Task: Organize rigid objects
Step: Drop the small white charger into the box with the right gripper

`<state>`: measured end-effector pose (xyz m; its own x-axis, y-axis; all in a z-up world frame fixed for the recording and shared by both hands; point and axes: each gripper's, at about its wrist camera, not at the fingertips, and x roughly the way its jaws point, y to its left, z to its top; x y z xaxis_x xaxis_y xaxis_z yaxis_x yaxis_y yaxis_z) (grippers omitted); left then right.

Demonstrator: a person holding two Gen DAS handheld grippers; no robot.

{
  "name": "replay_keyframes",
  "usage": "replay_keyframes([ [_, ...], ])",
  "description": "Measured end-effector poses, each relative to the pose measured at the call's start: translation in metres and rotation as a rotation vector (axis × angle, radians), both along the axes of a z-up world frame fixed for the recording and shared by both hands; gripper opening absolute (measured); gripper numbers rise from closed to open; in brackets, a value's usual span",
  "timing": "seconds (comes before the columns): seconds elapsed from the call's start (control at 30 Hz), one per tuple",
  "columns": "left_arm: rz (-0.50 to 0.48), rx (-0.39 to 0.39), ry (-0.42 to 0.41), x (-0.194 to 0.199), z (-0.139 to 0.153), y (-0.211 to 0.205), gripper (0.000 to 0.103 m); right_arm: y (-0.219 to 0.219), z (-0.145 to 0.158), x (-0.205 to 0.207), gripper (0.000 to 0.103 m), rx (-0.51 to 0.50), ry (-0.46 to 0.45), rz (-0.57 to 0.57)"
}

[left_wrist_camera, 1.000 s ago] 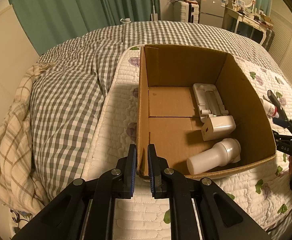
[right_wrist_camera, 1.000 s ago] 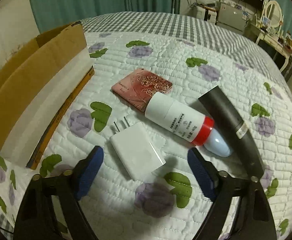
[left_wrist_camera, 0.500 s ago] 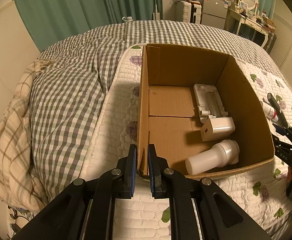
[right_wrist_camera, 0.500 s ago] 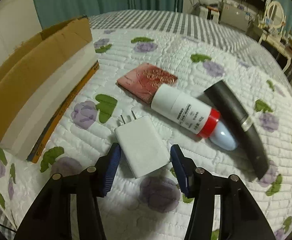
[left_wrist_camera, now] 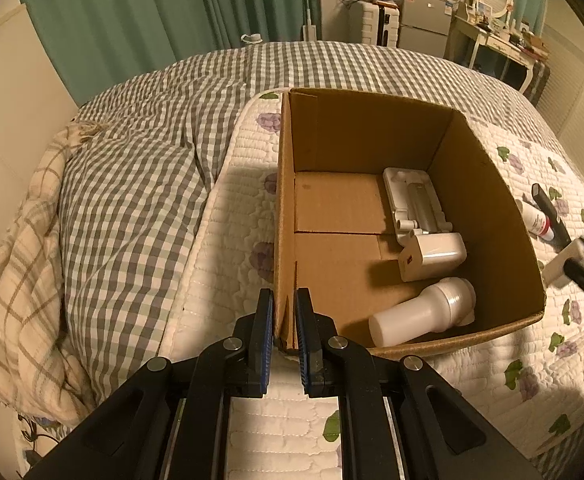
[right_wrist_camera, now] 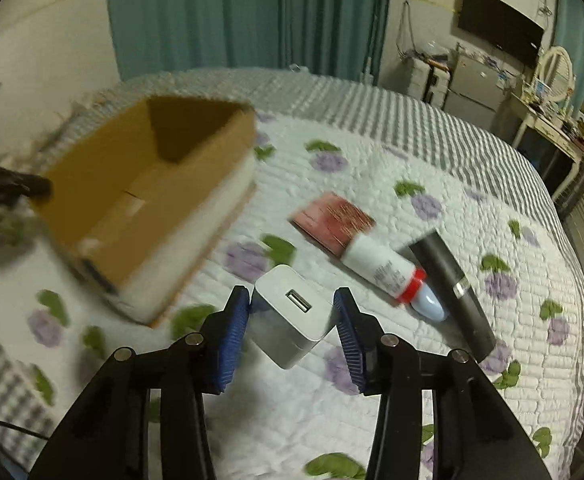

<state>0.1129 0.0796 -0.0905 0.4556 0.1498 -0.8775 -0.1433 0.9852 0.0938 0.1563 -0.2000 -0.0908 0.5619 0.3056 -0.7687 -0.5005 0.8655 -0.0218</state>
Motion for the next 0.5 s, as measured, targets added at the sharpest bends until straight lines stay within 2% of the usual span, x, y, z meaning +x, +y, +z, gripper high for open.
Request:
replay_keyframes([
  [0.3, -0.006, -0.012, -0.012, -0.001, 0.000, 0.002, 0.011, 0.052, 0.054, -0.005, 0.042, 0.033, -0.096, 0.112],
  [0.4, -0.010, -0.011, -0.012, 0.000, 0.000, 0.003, 0.011, 0.075, 0.062, -0.002, 0.042, 0.053, -0.120, 0.159],
  [0.5, -0.008, -0.018, -0.013, 0.000, 0.000, 0.004, 0.011, 0.101, 0.058, 0.003, 0.042, 0.064, -0.113, 0.199],
])
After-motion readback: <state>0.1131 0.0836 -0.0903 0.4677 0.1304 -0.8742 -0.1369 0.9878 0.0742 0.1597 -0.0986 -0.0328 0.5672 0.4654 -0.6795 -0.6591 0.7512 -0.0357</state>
